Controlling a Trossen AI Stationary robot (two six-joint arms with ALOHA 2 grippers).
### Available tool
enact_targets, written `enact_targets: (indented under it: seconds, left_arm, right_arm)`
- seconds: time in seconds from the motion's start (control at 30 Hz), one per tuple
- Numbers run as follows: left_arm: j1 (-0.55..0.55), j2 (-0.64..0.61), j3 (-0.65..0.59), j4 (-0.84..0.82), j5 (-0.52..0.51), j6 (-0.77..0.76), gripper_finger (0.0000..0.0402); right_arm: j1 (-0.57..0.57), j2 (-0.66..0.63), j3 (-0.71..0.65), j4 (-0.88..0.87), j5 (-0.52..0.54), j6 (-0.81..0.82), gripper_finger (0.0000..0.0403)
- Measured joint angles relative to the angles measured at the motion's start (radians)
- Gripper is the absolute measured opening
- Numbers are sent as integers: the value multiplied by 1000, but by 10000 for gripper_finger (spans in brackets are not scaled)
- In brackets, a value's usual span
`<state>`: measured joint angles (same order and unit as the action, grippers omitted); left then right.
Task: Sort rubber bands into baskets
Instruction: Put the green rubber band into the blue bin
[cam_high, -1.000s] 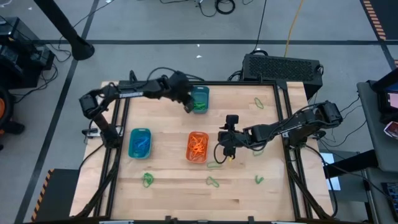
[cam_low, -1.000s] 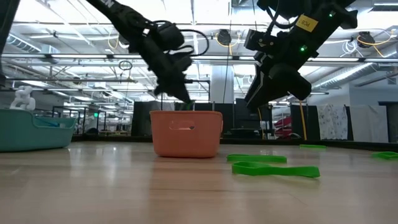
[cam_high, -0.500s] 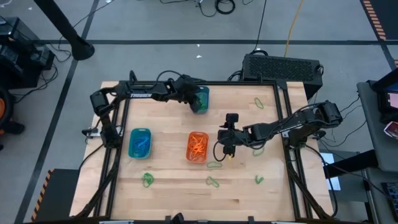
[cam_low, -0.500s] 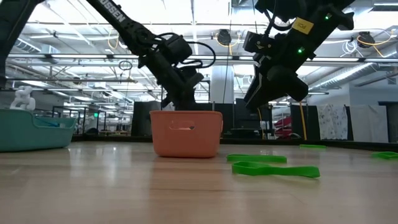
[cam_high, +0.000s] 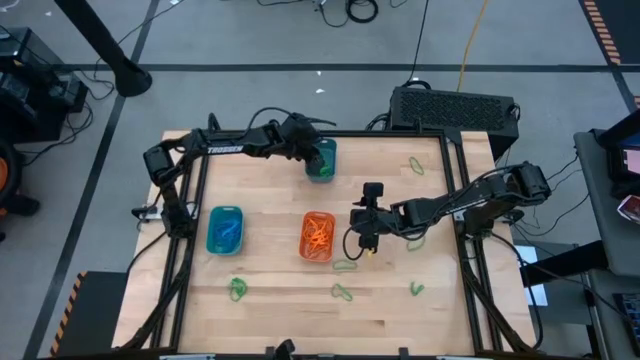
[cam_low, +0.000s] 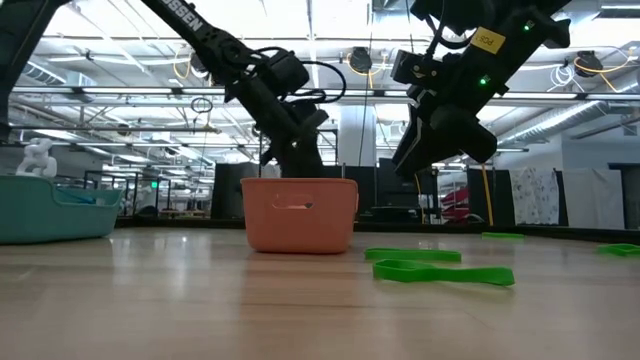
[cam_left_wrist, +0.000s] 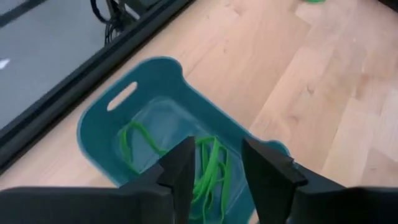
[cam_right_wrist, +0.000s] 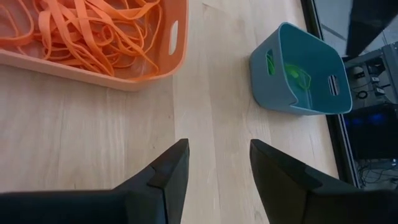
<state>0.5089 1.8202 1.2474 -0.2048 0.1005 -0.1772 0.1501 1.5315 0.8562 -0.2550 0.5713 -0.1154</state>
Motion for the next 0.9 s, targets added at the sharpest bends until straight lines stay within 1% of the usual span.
enact_targets:
  seconds: [0.07, 0.17, 0.33, 0.47, 0.57, 0.6, 0.67, 0.73, 0.9]
  left_arm:
    - [1, 0, 40, -77, 0, 2, 140]
    - [0, 0, 115, -256, 8, 28, 141]
    - [-32, 0, 244, -713, 93, 71, 141]
    - [-126, -18, 278, -1054, 133, 90, 141]
    - [-239, -37, 278, -1234, 134, 86, 141]
    - [-287, -44, 270, -1273, 131, 72, 141]
    - [-390, -70, 246, -1285, 130, 5, 141]
    - [-496, -99, 207, -1273, 131, -63, 141]
    - [-757, -109, 151, -1189, 132, -210, 141]
  right_arm:
    - [0, 0, 0, 0, 0, 0, 162]
    - [0, 0, 0, -1, 0, 0, 162]
    - [0, 0, 0, -6, 0, 2, 162]
    - [0, 0, 0, -10, 0, 18, 162]
    - [0, 0, 0, -11, 0, 22, 162]
    - [0, 0, 0, -13, 0, 26, 162]
    - [0, 0, 0, -16, 0, 39, 162]
    - [0, 0, 0, -29, 0, 51, 162]
    - [0, 0, 0, -56, 0, 86, 162]
